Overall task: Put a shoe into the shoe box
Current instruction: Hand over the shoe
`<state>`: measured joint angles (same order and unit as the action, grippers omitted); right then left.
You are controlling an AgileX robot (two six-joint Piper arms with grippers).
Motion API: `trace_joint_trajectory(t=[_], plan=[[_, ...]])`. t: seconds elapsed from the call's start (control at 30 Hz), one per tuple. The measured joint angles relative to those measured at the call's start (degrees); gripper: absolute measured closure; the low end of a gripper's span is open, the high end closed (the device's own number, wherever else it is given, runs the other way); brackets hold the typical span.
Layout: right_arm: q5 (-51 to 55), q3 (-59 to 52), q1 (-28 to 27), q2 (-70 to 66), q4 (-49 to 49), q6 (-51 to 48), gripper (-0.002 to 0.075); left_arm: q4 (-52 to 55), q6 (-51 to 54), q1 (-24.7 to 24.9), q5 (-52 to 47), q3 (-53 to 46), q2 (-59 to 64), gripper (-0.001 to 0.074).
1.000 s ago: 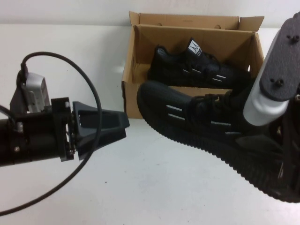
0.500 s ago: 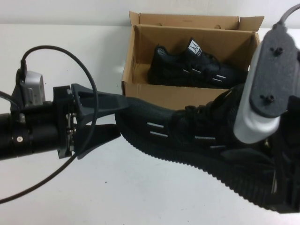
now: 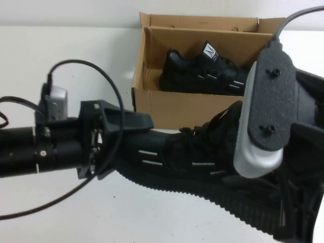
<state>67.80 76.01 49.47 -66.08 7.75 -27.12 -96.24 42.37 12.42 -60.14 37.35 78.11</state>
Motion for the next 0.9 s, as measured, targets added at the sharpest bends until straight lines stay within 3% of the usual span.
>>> trace_joint_trajectory(t=[0.07,0.17,0.23,0.33,0.4,0.47,0.53,0.63,0.73,0.9], plan=[[0.0,0.0,0.0,0.0,-0.4,0.0,0.0734,-0.2,0.1,1.5,-0.3,0.0,0.7,0.0225],[1.0,0.0,0.0,0.0,-0.7,0.1,0.0734,-0.2,2.8,2.4,-0.8,0.0,1.6,0.0514],[0.9,0.0,0.0,0.0,-0.7,0.8,0.0733,-0.3,4.1,2.5,-0.9,0.0,1.9,0.0606],[0.8,0.0,0.1,0.0,-0.5,1.3,0.0703,-0.3,4.9,2.5,-0.9,0.0,2.1,0.0605],[0.5,0.0,0.1,0.0,-0.5,2.1,0.062,-0.3,4.9,2.6,-0.9,0.0,2.1,0.0605],[-0.2,0.1,0.1,0.0,-0.7,4.0,0.0489,0.2,5.1,2.7,-1.1,0.0,2.1,0.0605],[-0.4,0.1,0.1,-0.1,-1.0,7.7,0.0313,1.3,5.6,2.9,-1.2,0.0,2.1,0.0605],[-0.2,0.1,0.1,-0.6,-1.0,13.0,0.0125,1.6,6.0,2.9,-1.1,0.0,2.1,0.0606],[0.8,0.4,0.0,-0.6,-1.4,17.9,0.006,1.6,7.1,2.9,-0.2,0.0,2.1,0.0606],[0.8,2.0,-0.1,0.8,-5.4,32.0,0.007,1.6,9.2,2.9,3.8,0.0,2.1,0.0606]])
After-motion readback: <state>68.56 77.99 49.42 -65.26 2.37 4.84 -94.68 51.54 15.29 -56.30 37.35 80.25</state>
